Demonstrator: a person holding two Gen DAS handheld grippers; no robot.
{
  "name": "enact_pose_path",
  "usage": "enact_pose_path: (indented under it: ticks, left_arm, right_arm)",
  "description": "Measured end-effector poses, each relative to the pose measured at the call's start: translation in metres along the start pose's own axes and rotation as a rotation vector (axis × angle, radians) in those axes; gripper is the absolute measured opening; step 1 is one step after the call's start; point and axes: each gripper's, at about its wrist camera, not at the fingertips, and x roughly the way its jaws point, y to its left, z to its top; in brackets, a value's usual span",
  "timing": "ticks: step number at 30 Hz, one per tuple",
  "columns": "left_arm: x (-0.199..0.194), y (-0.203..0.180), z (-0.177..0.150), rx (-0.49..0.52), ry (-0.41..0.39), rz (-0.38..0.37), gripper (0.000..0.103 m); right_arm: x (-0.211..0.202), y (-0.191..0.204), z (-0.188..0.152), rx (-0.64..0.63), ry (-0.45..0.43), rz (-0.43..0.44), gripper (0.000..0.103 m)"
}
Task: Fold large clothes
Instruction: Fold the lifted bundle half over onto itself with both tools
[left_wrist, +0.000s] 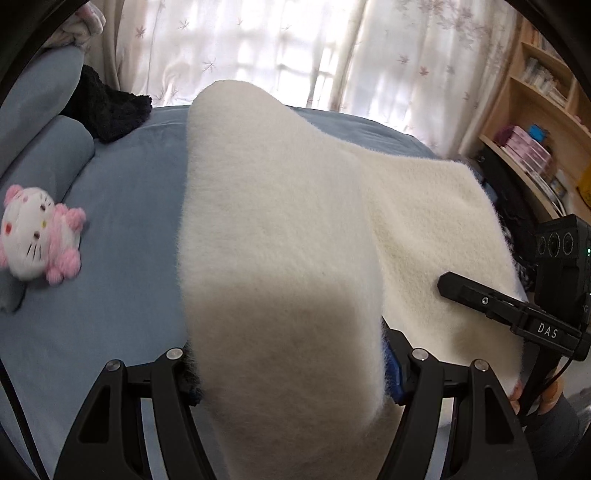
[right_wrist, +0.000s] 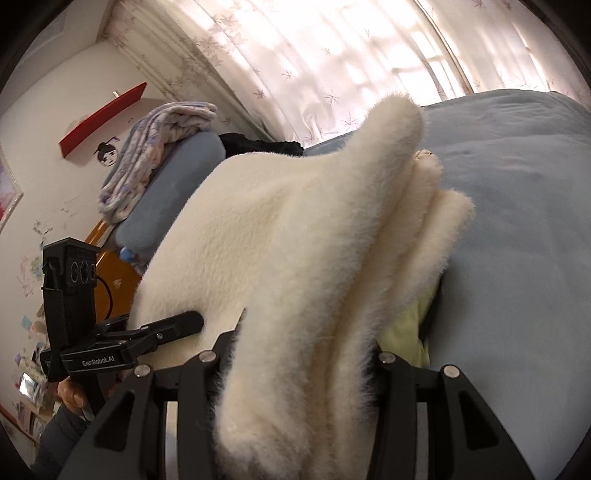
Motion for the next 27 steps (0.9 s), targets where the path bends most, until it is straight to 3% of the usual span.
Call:
enact_pose_path:
  ticks: [7, 10, 12, 14, 19, 23, 27]
  left_arm:
    - [0.1, 0.047, 0.036, 0.035, 0.029, 0.017, 0.069]
    - [0.162, 0.065, 0.027, 0.018, 0.107, 0.029, 0.071]
    - [0.184, 0.08, 0.02, -0.025, 0.111, 0.012, 0.077]
    - [0.184, 0.09, 0.017, -0.055, 0.083, -0.05, 0.08]
    - [0.18, 0.091, 0.016, -0.036, 0.077, -0.041, 0.081]
    - [0.16, 0.072, 0.011, -0.007, 0.056, 0.037, 0.079]
    - [0.129, 0.053, 0.004, 0.074, -0.018, 0.153, 0.077]
  right_arm:
    - [0.094, -0.059, 0.025, 0.077, 0.003, 0.0, 0.044]
    - [0.137, -0.096, 0.013, 0.117, 0.069, -0.059, 0.046]
    - [0.149, -0.117, 0.004, 0.157, 0.065, -0.064, 0.05]
    - [0.15, -0.123, 0.003, 0.165, 0.059, -0.027, 0.051]
    - [0.149, -0.108, 0.007, 0.089, 0.111, -0.072, 0.054]
    - [0.136, -0.093, 0.007, 0.069, 0.137, -0.127, 0.055]
    - [0.099, -0.077, -0.001, -0.01, 0.084, -0.192, 0.055]
